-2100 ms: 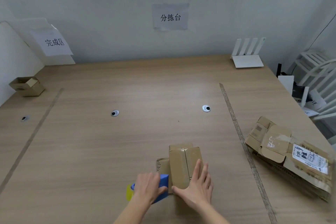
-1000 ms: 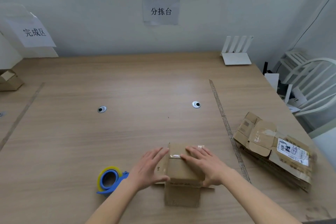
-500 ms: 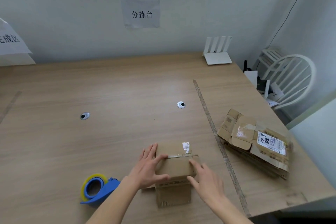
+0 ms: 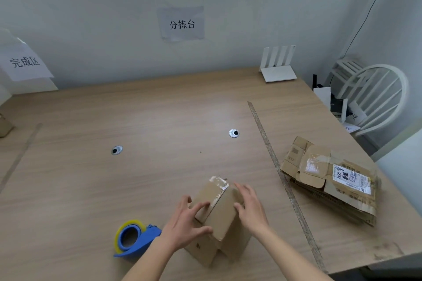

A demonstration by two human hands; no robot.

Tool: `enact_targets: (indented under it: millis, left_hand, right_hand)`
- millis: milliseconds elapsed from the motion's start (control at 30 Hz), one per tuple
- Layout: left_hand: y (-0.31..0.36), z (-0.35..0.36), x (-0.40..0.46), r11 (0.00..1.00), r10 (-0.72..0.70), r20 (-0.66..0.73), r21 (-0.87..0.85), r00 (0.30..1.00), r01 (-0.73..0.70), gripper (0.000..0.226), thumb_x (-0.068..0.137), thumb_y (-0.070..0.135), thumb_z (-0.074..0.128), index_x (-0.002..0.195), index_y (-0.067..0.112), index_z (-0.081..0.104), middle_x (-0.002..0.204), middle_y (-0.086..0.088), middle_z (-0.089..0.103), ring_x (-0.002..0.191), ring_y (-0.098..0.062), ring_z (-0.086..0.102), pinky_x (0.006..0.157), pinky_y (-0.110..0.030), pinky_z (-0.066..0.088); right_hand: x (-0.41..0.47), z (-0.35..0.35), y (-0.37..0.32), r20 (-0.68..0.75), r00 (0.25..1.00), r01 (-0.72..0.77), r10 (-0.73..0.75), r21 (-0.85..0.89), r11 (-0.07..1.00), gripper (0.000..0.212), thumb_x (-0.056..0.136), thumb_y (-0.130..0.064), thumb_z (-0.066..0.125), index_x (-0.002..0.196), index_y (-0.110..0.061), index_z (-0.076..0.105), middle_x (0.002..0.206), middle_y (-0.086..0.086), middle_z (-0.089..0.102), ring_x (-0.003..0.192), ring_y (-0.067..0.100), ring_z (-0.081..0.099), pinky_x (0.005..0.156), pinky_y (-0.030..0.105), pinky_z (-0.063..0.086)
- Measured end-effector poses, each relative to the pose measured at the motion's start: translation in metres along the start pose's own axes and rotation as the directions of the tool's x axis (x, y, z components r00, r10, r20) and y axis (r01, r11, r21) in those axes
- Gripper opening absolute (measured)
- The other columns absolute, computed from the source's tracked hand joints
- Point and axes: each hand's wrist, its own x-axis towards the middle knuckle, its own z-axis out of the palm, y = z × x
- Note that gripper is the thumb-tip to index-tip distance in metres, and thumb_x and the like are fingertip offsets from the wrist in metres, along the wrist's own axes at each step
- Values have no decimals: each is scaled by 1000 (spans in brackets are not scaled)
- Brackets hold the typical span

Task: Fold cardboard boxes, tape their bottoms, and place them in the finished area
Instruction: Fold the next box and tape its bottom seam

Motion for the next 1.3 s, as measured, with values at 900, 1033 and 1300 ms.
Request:
enact_targets:
  millis: [900, 1033, 1300]
  left_hand:
    - [3, 24, -13, 984, -66, -99, -170, 993, 48, 84, 87, 58, 69, 156, 50, 21, 156, 1, 33, 136, -17, 44, 110, -32, 42]
    - [6, 26, -13, 982, -59, -104, -183, 993, 39, 83, 90, 55, 68, 157, 47, 20, 159, 3, 31, 139, -14, 40, 111, -30, 40]
    - [-35, 2, -39, 991, -130, -226, -14, 965, 130, 83, 86, 80, 46, 157, 47, 20, 154, 7, 41, 134, -13, 49, 103, -28, 46]
  right_hand:
    - [-13, 20, 21, 325, 929, 195, -179, -16, 981, 98, 83, -51, 72, 155, -53, 5, 168, -9, -3, 154, 13, 13, 122, 32, 27]
    - [-17, 22, 19, 318, 932, 195, -174, -35, 980, 94, 91, -36, 71, 154, -54, 3, 169, -5, -3, 155, 16, 13, 122, 35, 27]
    - [-19, 13, 3, 223, 952, 210, -210, 21, 977, 100, 72, -71, 71, 149, -65, 9, 169, -7, -4, 155, 15, 12, 121, 39, 29]
